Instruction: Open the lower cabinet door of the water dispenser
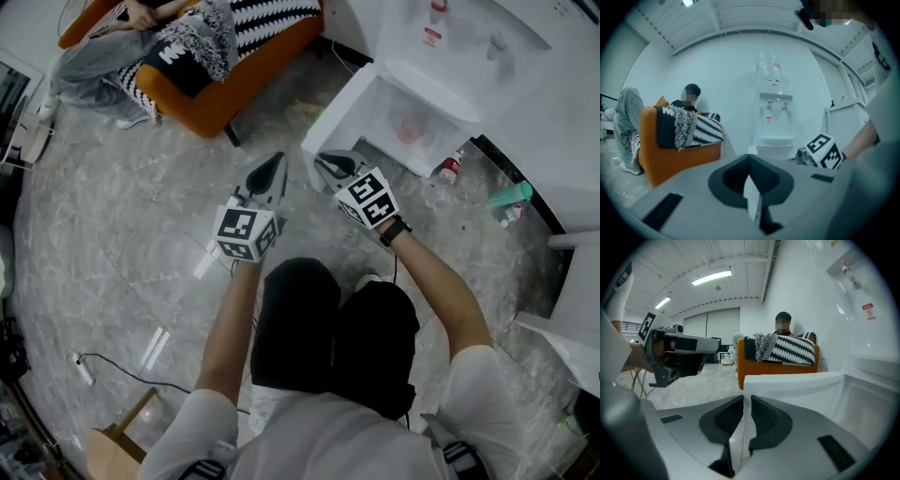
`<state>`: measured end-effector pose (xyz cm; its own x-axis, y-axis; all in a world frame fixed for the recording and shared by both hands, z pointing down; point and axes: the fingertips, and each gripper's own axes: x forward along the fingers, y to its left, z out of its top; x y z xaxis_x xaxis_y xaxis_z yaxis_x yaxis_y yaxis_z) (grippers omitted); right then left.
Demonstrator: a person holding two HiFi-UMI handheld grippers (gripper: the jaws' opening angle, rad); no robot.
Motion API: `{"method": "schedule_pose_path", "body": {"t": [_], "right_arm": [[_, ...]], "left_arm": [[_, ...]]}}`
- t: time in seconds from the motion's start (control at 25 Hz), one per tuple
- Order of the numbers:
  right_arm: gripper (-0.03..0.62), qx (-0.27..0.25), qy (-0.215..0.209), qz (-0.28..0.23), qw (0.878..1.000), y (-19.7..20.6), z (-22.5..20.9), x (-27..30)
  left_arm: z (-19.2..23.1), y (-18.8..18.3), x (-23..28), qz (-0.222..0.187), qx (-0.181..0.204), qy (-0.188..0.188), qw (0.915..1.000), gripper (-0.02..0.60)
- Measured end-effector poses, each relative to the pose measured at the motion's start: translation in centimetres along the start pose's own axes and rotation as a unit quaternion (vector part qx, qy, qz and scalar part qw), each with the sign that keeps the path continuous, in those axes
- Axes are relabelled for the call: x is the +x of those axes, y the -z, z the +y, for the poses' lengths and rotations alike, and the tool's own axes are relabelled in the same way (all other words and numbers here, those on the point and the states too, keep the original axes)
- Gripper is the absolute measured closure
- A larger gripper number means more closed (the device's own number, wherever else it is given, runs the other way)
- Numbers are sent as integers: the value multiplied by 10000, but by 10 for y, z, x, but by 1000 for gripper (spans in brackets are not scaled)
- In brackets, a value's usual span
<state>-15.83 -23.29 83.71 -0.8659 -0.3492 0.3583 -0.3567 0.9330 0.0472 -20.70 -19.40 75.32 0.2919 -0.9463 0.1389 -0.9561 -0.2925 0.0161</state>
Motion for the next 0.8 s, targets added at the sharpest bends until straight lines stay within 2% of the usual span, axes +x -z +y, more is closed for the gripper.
{"method": "schedule_pose_path", "body": {"t": [0.2, 0.56, 0.8], "right_arm": [[536, -331, 102, -92, 9994, -19, 0, 49], [554, -632, 276, -47, 9976, -49, -28, 135], [565, -474, 532, 88, 9974, -55, -63, 180]], "left_arm": [[30, 7, -9, 26, -98, -339, 9994, 574], [66, 22, -16, 43, -283, -767, 9966, 574], [72, 33, -15, 114, -356, -731, 9966, 574]]}}
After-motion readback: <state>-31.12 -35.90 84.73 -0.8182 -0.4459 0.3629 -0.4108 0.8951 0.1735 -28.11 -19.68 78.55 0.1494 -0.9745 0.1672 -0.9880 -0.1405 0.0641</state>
